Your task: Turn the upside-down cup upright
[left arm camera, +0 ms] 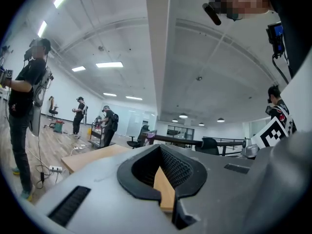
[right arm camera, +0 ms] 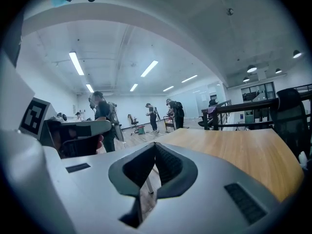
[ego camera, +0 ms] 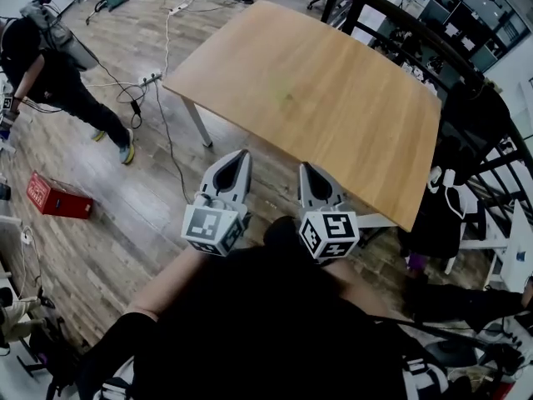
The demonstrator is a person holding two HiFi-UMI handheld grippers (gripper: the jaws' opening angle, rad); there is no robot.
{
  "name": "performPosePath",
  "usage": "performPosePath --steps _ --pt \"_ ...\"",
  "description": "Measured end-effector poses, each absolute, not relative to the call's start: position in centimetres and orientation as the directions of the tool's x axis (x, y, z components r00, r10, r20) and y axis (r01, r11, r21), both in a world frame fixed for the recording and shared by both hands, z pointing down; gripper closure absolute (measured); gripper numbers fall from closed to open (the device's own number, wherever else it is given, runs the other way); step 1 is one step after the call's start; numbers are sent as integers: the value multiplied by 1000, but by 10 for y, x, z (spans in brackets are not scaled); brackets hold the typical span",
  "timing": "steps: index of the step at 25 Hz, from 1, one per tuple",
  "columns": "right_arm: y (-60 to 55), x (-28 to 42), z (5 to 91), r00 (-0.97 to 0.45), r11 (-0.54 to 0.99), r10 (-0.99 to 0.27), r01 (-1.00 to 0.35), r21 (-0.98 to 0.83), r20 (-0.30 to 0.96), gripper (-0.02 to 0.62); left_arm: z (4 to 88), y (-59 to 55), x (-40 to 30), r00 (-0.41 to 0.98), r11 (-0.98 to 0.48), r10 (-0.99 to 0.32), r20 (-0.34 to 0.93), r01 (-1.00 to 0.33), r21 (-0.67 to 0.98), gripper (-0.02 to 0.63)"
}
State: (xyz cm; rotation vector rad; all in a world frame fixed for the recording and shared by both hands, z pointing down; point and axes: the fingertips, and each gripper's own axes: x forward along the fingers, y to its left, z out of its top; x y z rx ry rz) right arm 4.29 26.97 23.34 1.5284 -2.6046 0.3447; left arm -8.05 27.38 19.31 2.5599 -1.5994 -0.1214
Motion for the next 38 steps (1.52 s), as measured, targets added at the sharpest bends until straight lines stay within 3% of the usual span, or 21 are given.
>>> performPosePath --steps 5,12,20,21,24,31,35,38 --pt "185 30 252 -484 477 -845 -874 -90 227 583 206 191 -97 424 -419 -906 10 -899 125 598" --pt "41 37 311 -487 476 -827 -872 -113 281 581 277 51 -85 406 -394 -905 128 -913 105 598" --pt "-79 12 378 -558 555 -744 -822 -125 367 580 349 -74 -82 404 -396 -890 211 -915 79 598" --pt "-89 11 388 -554 555 -741 -823 -120 380 567 357 -85 -82 406 -398 -888 218 -914 78 598" --pt "-118 6 419 -562 566 -724 -815 -121 400 427 380 -115 -83 422 -418 -879 223 -906 67 598" --pt "-172 -12 460 -577 576 -729 -808 -127 368 277 443 -168 -103 431 -430 -862 267 -900 64 598" --pt "-196 -26 486 -598 618 -705 -782 -82 382 224 475 -184 -115 428 -423 -863 269 -903 81 598" --pt "-206 -33 497 -604 635 -696 -770 -62 387 219 493 -184 -118 443 -439 -853 277 -895 79 598"
